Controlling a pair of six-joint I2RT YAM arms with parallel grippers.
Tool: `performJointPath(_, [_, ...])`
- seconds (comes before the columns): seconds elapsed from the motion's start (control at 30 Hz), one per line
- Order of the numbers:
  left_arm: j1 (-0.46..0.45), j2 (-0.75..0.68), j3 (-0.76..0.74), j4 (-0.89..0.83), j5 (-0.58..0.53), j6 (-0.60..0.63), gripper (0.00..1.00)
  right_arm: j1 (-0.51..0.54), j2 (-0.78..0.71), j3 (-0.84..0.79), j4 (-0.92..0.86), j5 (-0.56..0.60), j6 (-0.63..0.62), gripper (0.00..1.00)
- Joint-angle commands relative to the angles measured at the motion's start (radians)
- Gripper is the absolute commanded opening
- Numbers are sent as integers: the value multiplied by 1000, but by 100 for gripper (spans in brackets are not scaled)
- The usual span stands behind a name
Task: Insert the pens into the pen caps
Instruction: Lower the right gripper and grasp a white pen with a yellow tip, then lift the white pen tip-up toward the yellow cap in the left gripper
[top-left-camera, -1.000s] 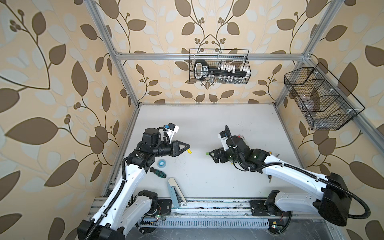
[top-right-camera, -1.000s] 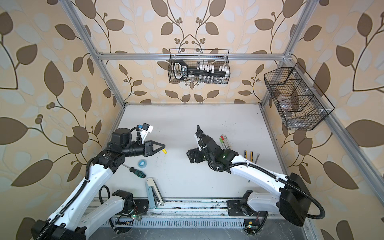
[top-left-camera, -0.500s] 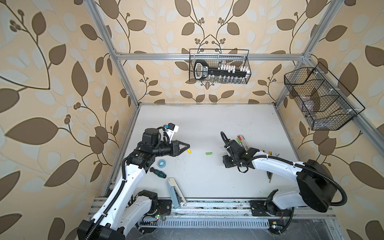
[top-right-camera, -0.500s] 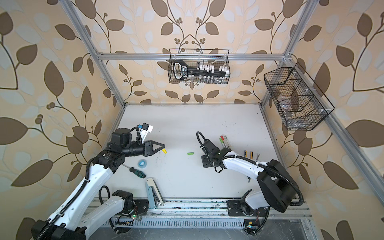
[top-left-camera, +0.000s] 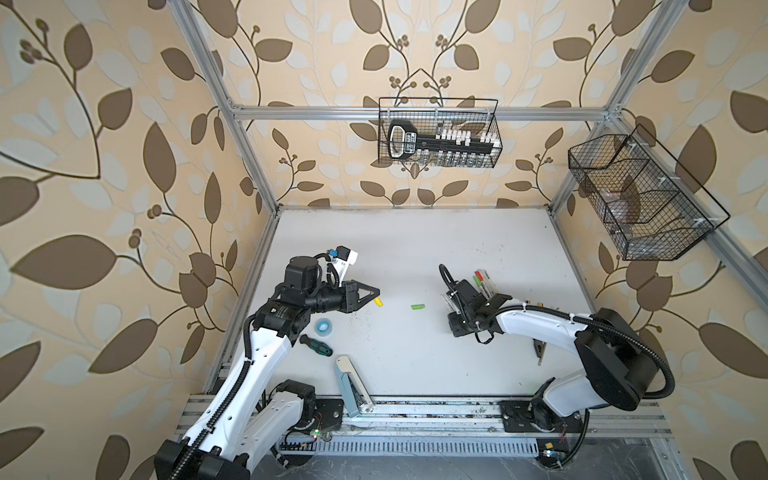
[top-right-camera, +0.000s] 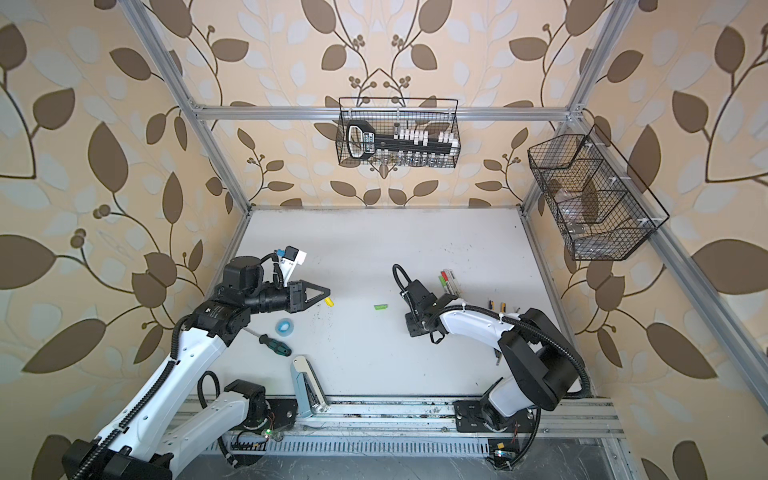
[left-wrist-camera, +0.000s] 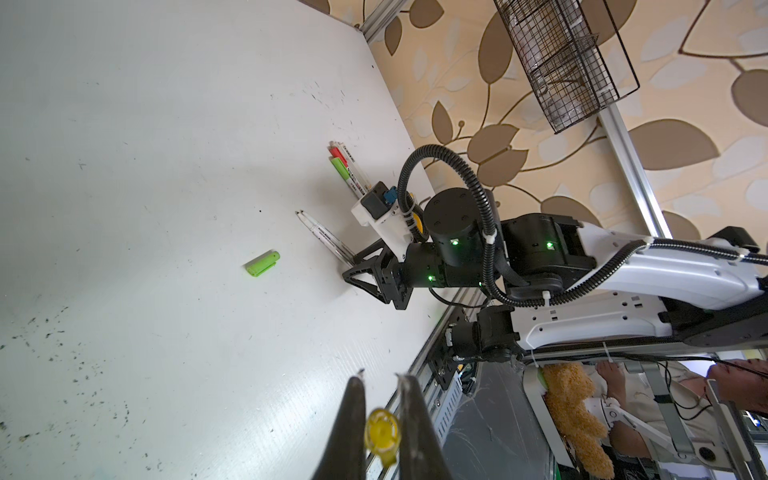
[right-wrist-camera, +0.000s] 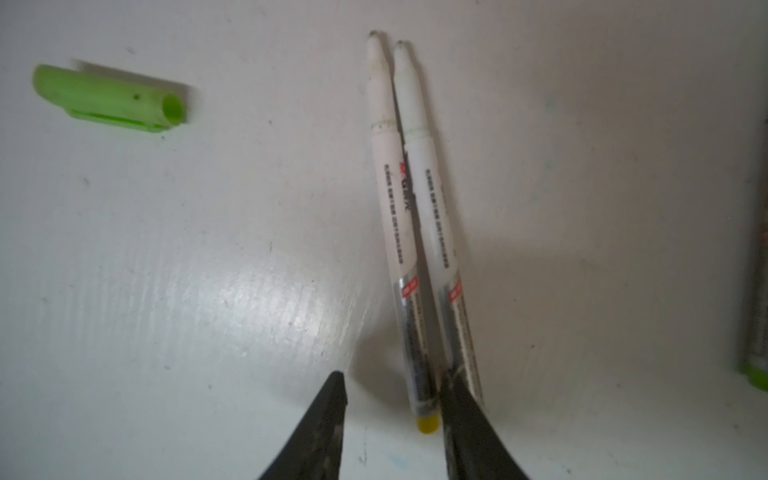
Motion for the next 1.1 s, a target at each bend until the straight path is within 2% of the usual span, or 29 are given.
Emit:
performJointPath(0.0, [12,-6,40,12,14,15,0,-3,25,20,6,-7,-20,38])
performJointPath(0.27, [12,-7,40,13,14,14,0,-4,56,39,12,-10,-27,32])
performJointPath(0.47, [12,-10,40,12,16,15,0,-4,122,98,-4,-5,-50,24])
performJointPath(0.67, [13,-12,40,12,13,14,0,-4,196,163,-12,-9,-69,20])
performJointPath(0.83, [12,-11,40,12,17,14,0,-6,242,211,-15,-27,-74,10])
performJointPath(1.07, [12,-13,40,13,22,13,0,45,191,235,14,-45,-105,6])
